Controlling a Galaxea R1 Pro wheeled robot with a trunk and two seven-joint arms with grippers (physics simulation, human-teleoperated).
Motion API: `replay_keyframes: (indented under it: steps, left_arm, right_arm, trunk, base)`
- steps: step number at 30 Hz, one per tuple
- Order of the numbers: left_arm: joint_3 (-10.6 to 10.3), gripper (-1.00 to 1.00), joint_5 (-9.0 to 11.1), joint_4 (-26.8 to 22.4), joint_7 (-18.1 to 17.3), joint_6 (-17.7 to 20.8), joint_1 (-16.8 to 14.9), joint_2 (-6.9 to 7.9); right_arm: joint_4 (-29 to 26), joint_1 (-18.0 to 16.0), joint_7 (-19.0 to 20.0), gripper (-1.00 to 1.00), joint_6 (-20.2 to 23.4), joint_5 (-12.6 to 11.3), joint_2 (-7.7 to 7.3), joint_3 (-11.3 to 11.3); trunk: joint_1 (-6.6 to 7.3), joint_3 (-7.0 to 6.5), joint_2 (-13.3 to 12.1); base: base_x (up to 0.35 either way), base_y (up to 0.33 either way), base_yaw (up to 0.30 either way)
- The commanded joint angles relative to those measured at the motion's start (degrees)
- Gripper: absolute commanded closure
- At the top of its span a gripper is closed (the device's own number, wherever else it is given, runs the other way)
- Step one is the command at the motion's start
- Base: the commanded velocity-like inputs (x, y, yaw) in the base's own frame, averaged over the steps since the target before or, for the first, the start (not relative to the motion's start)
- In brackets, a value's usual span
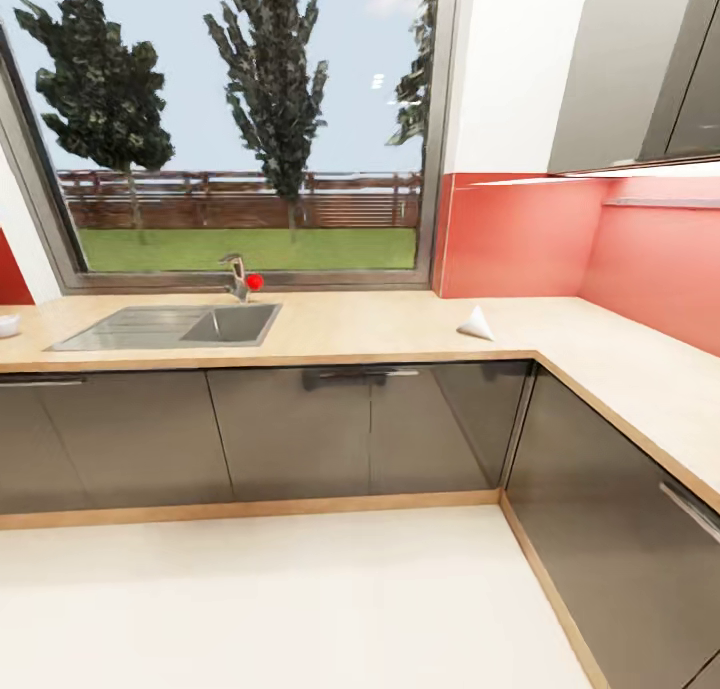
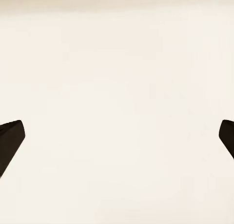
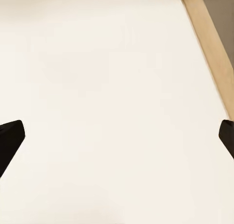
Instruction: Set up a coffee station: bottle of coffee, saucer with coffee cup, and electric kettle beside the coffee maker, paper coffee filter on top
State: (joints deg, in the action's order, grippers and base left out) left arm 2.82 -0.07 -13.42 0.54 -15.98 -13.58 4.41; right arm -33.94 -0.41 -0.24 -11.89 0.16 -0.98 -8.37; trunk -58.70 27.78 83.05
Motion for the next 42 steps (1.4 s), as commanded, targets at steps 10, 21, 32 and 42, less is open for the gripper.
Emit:
replay_keyframes:
  steps: [10, 21, 32, 42]
  left_arm:
    - [0.17, -1.00, -0.01, -0.08, -0.01, -0.19, -0.04, -0.08]
    - [0.15, -1.00, -0.01, -0.11, -0.01, -0.19, -0.06, -0.10]
    - [0.11, -1.00, -0.06, -0.12, -0.01, -0.19, -0.08, -0.10]
    - [0.08, -1.00, -0.10, -0.12, -0.01, -0.19, -0.12, -0.10]
  right_arm:
    - [0.02, -0.03, -0.02, -1.00, -0.21, 0.03, 0.03, -0.07]
    - [-0.05, -0.03, -0.02, -1.00, -0.20, 0.02, 0.01, -0.07]
    - [-0.05, -0.03, -0.02, -1.00, -0.21, 0.03, 0.01, -0.07]
    - [-0.07, -0.03, -0.02, -1.00, -0.21, 0.02, 0.01, -0.07]
  trunk:
    - [-0.03, 0.06, 0.03]
    - [-0.03, 0.06, 0.03]
    - [2.39, -1.92, -4.38]
    - [4.59, -3.71, -8.39]
  base:
    - [0.252, 0.037, 0.000]
    - [0.012, 0.000, 0.000]
    - [0.000, 0.000, 0.000]
    - [0.000, 0.000, 0.000]
